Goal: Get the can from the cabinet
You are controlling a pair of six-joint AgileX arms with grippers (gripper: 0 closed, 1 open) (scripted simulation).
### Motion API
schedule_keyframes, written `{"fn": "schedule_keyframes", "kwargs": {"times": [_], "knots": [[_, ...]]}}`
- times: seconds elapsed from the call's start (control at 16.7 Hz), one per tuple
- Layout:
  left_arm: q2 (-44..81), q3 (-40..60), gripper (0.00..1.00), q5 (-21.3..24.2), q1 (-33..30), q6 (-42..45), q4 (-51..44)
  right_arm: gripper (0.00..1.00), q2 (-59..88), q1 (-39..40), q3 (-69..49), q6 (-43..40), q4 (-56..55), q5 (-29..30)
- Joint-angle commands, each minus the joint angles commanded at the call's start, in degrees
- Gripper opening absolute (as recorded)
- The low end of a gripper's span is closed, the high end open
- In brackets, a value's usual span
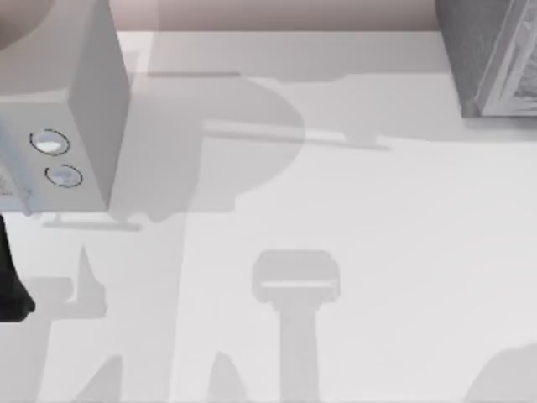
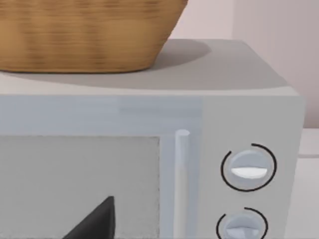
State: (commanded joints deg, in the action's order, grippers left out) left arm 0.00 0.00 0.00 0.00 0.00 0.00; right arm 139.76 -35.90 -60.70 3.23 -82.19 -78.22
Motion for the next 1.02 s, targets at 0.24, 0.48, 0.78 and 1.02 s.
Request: {"fn": "schedule_keyframes", "kwargs": {"times": [0.24,0.48,0.78,1.02], "knots": [[0.0,0.0,1.0,0.0,0.0,0.0,0.0,0.45,0.0,0.0,0.0,0.0,0.0,0.0],[0.0,0.0,1.0,0.0,0.0,0.0,0.0,0.75,0.0,0.0,0.0,0.0,0.0,0.0],[0.0,0.0,1.0,0.0,0.0,0.0,0.0,1.0,0.0,0.0,0.0,0.0,0.0,0.0],[0.0,0.0,1.0,0.0,0.0,0.0,0.0,1.0,0.0,0.0,0.0,0.0,0.0,0.0]]}}
